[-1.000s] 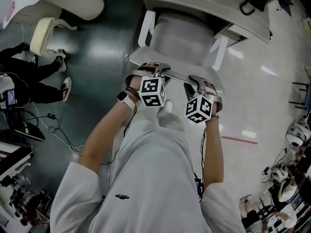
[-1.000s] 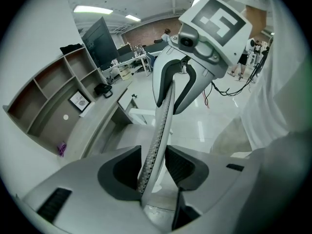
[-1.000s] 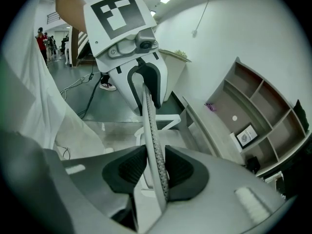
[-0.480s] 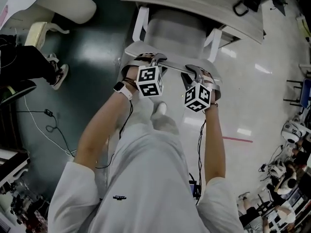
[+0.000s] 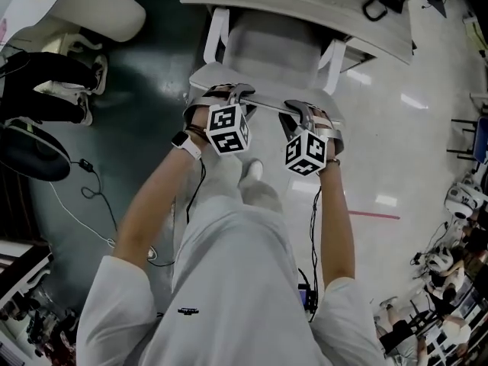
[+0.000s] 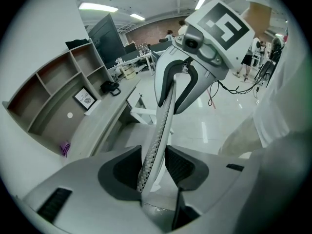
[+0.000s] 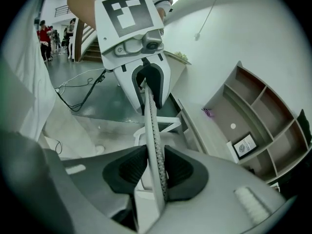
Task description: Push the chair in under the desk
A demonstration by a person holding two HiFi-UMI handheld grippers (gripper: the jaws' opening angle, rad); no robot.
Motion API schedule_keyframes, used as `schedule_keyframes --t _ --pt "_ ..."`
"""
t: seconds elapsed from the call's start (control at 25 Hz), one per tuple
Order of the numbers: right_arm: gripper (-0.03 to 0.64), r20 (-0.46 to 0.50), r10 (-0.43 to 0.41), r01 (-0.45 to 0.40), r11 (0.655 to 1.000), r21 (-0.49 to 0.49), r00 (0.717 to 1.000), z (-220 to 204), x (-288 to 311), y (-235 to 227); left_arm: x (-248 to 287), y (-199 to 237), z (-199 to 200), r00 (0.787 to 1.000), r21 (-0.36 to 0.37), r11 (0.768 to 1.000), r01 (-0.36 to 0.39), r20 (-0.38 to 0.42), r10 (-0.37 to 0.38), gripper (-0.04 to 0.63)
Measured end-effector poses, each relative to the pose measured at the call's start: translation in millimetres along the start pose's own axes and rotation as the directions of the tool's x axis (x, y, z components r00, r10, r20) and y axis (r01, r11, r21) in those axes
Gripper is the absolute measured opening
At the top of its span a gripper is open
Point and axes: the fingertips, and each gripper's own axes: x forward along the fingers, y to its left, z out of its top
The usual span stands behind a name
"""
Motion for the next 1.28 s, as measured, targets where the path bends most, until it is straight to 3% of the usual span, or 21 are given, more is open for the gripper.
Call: schedule_keyframes --t 0.48,0.64,1.28 --pt "0.121 0.013 0.019 -0.019 0.999 -0.033 1.000 -3.9 -2.0 1.5 0.4 -5.9 1.8 1.000 -0.023 1.000 0.001 -0.010 -0.002 0.147" --pt "0.123 0.016 0.014 -0.013 0.999 -0.029 1.000 -6.6 -2.8 -1.4 2.2 -2.9 5.6 0.998 0.001 0.998 -0.057 0.012 0.057 0.154" --pt "0.124 0.004 -0.007 0.007 1.000 -0.027 1.000 -4.1 29.1 -59.6 26.3 59.5 11.0 0.996 -0.010 0.996 -0.092 0.009 0.092 0.169"
